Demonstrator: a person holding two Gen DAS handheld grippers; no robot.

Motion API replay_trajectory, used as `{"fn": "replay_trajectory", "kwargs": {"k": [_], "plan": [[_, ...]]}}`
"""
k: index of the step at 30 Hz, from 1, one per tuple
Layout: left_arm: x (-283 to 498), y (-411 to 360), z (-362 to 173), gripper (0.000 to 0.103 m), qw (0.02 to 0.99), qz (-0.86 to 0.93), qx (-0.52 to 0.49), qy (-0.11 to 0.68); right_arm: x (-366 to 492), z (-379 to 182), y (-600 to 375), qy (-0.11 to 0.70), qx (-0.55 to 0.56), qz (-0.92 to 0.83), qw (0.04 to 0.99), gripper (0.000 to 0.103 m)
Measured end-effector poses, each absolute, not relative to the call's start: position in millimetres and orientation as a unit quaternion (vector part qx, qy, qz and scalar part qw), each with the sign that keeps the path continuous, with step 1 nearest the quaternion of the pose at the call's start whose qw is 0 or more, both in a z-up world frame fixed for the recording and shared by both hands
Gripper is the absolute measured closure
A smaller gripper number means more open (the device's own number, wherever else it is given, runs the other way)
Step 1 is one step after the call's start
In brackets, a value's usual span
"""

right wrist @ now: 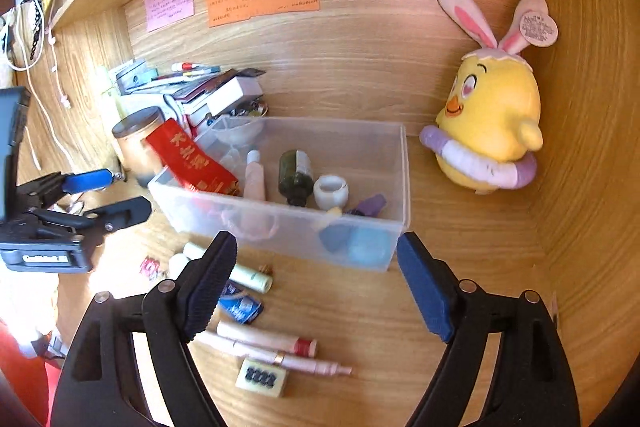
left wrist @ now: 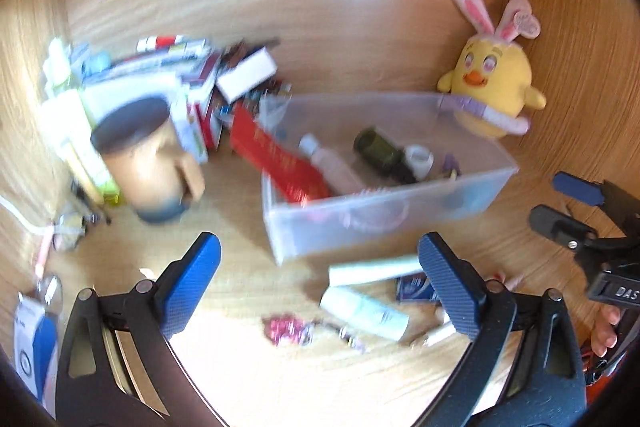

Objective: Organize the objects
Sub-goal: 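Grasp the black-dotted square tile with the right gripper while the left gripper grasps the pink charm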

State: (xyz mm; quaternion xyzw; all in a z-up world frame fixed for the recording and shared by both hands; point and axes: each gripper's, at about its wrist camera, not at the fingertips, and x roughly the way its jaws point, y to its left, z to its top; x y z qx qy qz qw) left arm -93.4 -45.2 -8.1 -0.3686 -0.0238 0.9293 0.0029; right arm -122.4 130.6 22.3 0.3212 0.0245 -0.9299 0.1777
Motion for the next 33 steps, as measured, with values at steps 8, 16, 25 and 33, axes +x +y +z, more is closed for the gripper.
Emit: {"fn": "replay_trajectory", "kwargs": {"k": [8, 16, 25, 33], "plan": [[-71, -47, -44, 0.002, 0.001, 0.912, -0.408, -0.033, -95, -7, 127, 0.008, 0.356, -0.917, 0.182, 0.023], [-61, -57, -70, 0.003, -0.003, 0.897, -0.437, -0.068, -83, -33, 127, -0.003, 0.392, -0.902, 0.181, 0.023], [-67, -79, -79, 0.041, -0.009, 0.889, -0.448, -0.097, -72, -46, 115, 0.009, 0.403, -0.896, 0.186, 0.023], [-73, -74, -83, 0.064, -0.007, 0.889, -0.450, -0.082, -69, -55, 109, 0.016, 0.416, -0.887, 0.201, 0.046]]}}
